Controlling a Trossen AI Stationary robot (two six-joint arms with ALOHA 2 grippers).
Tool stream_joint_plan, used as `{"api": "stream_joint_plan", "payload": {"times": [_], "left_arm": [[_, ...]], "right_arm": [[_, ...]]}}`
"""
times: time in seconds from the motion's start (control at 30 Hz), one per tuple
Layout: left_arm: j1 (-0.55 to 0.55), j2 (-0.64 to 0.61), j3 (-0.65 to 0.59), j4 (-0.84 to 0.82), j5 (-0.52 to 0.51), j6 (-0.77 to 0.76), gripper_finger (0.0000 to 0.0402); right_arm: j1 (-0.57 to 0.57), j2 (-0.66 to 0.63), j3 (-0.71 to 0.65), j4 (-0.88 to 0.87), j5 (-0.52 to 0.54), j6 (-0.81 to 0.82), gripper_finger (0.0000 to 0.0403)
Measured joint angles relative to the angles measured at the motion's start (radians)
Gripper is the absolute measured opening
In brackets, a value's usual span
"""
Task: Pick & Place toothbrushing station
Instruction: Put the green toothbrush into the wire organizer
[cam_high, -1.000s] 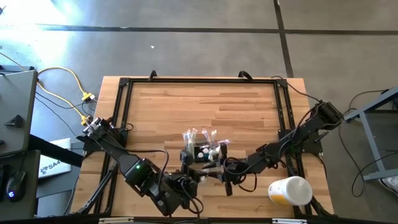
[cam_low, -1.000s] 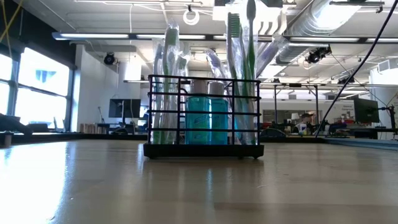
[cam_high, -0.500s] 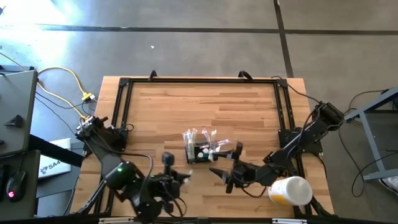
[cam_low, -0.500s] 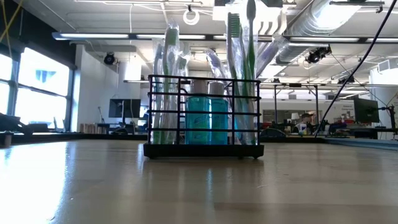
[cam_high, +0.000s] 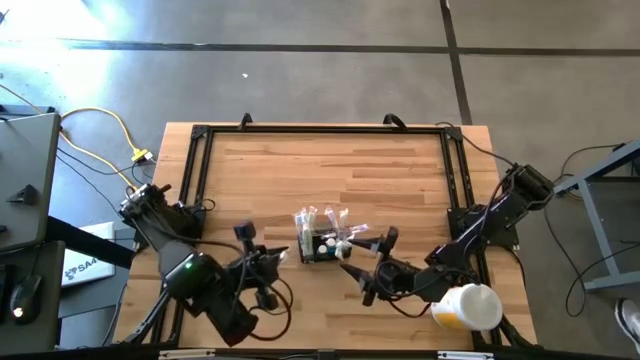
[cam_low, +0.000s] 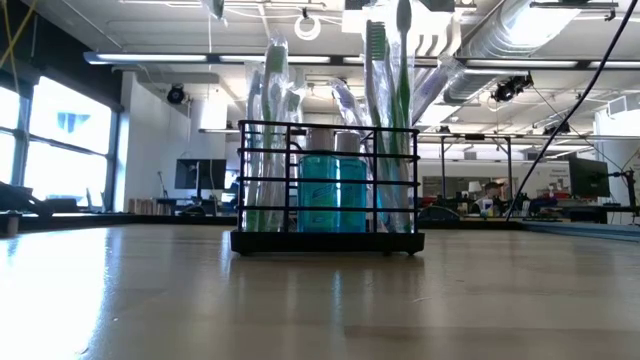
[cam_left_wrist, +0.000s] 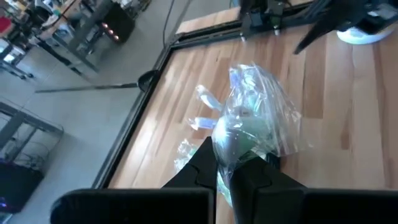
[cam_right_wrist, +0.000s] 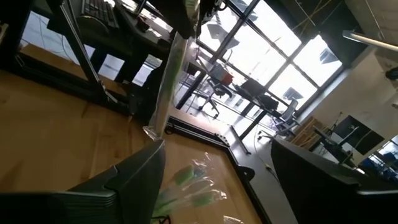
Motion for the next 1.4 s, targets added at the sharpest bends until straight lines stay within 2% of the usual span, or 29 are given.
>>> {"api": "stream_joint_plan", "payload": {"times": [0.1,0.37,0.6,0.9,1.07,1.17,1.4], "left_arm": [[0.000,0.000,0.000,-0.004,0.001,-0.012,0.0008],[0.080,-0.001,-0.031,0.018,0.103,0.010,0.0008],[0.107,-0.006,-0.103,0.207,0.198,0.136,0.0008],[0.117,-0.030,-0.167,0.300,0.197,0.183,0.0008],[0.147,-0.084,-0.272,0.419,0.232,0.235,0.0008],[0.172,-0.140,-0.369,0.547,0.286,0.278,0.0008],[0.217,-0.262,-0.591,0.751,0.332,0.310,0.0007]], "right_arm": [[0.004,0.000,0.000,0.000,0.000,0.002,0.0286],[0.019,0.000,0.000,-0.001,-0.002,0.006,0.0286],[0.029,0.000,0.000,-0.002,-0.007,0.034,0.0286],[0.031,0.000,0.000,-0.002,-0.008,0.040,0.0286],[0.031,0.000,-0.001,-0.002,-0.011,0.051,0.0286],[0.031,0.000,-0.001,-0.002,-0.011,0.051,0.0286],[0.031,0.000,-0.001,-0.002,-0.011,0.051,0.0286]]}}
